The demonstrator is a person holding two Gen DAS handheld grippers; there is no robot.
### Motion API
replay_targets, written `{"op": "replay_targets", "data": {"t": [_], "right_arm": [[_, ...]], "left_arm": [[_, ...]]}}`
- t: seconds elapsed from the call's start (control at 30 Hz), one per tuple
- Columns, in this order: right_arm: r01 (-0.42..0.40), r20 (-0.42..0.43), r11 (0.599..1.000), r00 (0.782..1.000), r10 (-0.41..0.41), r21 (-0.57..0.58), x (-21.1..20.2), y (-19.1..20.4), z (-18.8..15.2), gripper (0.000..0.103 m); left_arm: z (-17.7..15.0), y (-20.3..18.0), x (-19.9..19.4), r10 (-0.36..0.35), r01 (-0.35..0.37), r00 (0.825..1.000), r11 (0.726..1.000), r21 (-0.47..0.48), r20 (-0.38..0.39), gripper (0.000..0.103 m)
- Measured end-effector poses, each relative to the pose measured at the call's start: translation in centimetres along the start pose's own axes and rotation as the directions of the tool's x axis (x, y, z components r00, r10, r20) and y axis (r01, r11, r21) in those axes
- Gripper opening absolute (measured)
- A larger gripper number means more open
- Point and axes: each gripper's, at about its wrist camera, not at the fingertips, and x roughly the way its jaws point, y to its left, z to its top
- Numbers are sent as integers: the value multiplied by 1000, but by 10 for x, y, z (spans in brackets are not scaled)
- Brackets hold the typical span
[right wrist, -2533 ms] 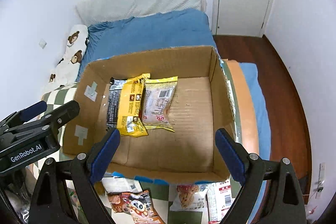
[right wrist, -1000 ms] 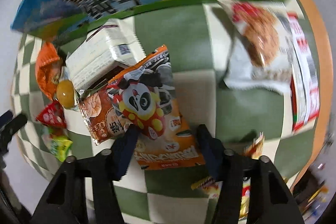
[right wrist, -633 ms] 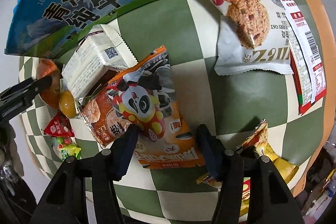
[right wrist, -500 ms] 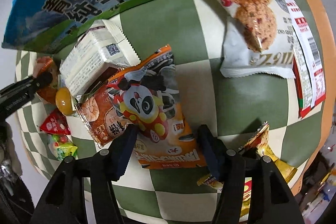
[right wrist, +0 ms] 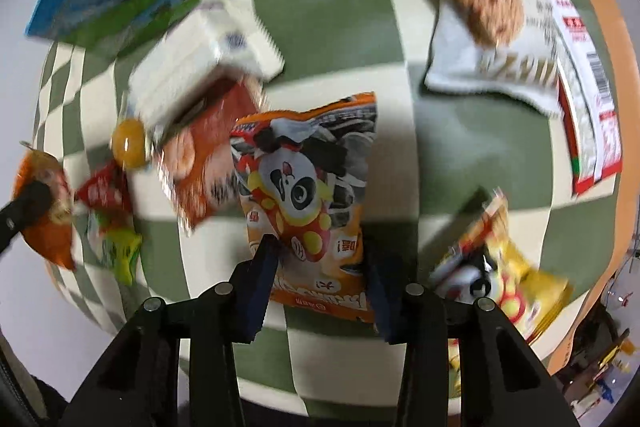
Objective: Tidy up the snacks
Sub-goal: 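Grasp the black-and-white panda packet with the right tool and lift it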
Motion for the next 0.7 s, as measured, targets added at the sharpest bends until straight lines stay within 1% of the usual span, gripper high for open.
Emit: {"op": "replay_targets", "data": {"t": [0.07, 0.1, 0.13, 0.17, 0.2, 0.23, 0.3, 0.33, 0.4, 0.43, 0.47, 0.5, 0.63, 0.67, 0.7], "right_arm": [[-11, -9, 1000, 1000, 11, 12, 1, 0, -5, 47], [-19, -11, 1000, 1000, 19, 17, 2, 1, -5, 51], [-18, -13, 1000, 1000, 19, 18, 3, 2, -6, 59], [-20, -15, 1000, 1000, 20, 22, 5, 4, -5, 63], [-20, -15, 1000, 1000, 20, 21, 6, 7, -4, 68], [-7, -15, 1000, 1000, 7, 15, 8, 10, -2, 70], [39, -9, 999, 999, -39, 5, 12, 20, 0, 71], [62, -1, 998, 998, -62, -1, 14, 25, 0, 69], [95, 16, 995, 995, -95, -12, 17, 35, -4, 65], [106, 27, 994, 994, -105, -22, 16, 39, -7, 62], [110, 34, 993, 993, -109, -39, 14, 42, -12, 60], [106, 31, 993, 994, -105, -49, 19, 55, -15, 59], [71, -14, 993, 997, -73, -91, 18, 64, -45, 58], [67, -21, 992, 997, -70, -106, 18, 67, -53, 58], [65, -22, 992, 997, -67, -112, 18, 69, -58, 59]], "left_arm": [[-9, 0, 20, -7, 7, 999, 1000, -18, -41, 39], [-15, 3, 32, 0, -2, 998, 1000, -24, -57, 39], [-19, 4, 41, 7, -9, 998, 1000, -29, -70, 39], [-22, 4, 54, 8, -12, 996, 999, -39, -93, 39], [-23, 7, 62, -1, -5, 994, 999, -50, -108, 40], [-26, 9, 68, -14, 7, 993, 998, -60, -121, 42], [-29, 11, 78, -11, 3, 992, 998, -59, -129, 43], [-33, 9, 80, 1, -8, 992, 999, -51, -130, 43], [-28, 9, 83, 18, -24, 991, 999, -41, -134, 43], [-20, 4, 81, 24, -29, 991, 999, -34, -133, 43], [-13, -5, 85, 32, -36, 991, 999, -27, -130, 43], [-16, -6, 86, 34, -37, 991, 999, -24, -130, 43], [-27, -16, 88, 35, -38, 990, 999, -21, -138, 43], [-26, -23, 88, 23, -26, 989, 999, -20, -144, 43], [-33, -24, 88, 17, -20, 989, 1000, -20, -145, 43]]}}
